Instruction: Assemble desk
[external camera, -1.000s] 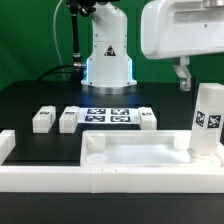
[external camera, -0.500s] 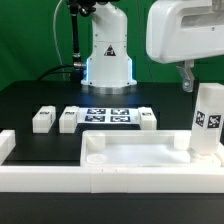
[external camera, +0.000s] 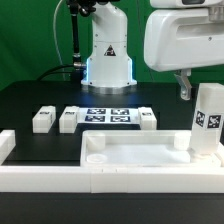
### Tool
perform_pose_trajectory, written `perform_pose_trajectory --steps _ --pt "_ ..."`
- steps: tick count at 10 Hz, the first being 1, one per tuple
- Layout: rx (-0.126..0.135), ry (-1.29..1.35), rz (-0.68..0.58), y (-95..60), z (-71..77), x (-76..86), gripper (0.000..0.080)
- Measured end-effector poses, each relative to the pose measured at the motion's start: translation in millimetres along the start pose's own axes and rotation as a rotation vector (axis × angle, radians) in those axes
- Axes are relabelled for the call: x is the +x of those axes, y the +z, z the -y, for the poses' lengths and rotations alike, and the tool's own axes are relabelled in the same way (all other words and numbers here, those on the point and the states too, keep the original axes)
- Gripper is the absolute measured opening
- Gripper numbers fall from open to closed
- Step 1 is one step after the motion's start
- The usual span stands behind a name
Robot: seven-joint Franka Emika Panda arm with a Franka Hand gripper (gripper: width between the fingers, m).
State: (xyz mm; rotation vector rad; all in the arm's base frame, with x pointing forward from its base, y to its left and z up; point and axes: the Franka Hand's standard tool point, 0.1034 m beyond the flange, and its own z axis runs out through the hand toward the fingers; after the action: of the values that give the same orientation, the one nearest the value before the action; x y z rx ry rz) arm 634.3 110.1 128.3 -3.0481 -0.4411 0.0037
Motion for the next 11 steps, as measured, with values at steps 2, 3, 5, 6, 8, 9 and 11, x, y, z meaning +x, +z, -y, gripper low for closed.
perform_pose_trajectory --steps 2,3,5,6,8,9,11 --pt "0.0 -0.083 0.002 -0.4 -4.6 -0.6 0.0626" --pt "0.001 -0.07 0.002 -0.2 -4.1 -0.7 0.0438" --pt "0.002 -0.045 0.002 -0.1 -3.7 -0.6 0.0286" --pt "0.002 -0.047 0.002 -0.1 -3.8 -0.7 0.0288" --pt "0.007 0.104 0.0 -0.1 -2.9 -0.5 0.0288" --pt "0.014 0.223 -0.004 0.3 -2.1 -0.7 0.0288" --pt "0.043 0.45 -0.034 0.8 -2.8 0.0 0.0288"
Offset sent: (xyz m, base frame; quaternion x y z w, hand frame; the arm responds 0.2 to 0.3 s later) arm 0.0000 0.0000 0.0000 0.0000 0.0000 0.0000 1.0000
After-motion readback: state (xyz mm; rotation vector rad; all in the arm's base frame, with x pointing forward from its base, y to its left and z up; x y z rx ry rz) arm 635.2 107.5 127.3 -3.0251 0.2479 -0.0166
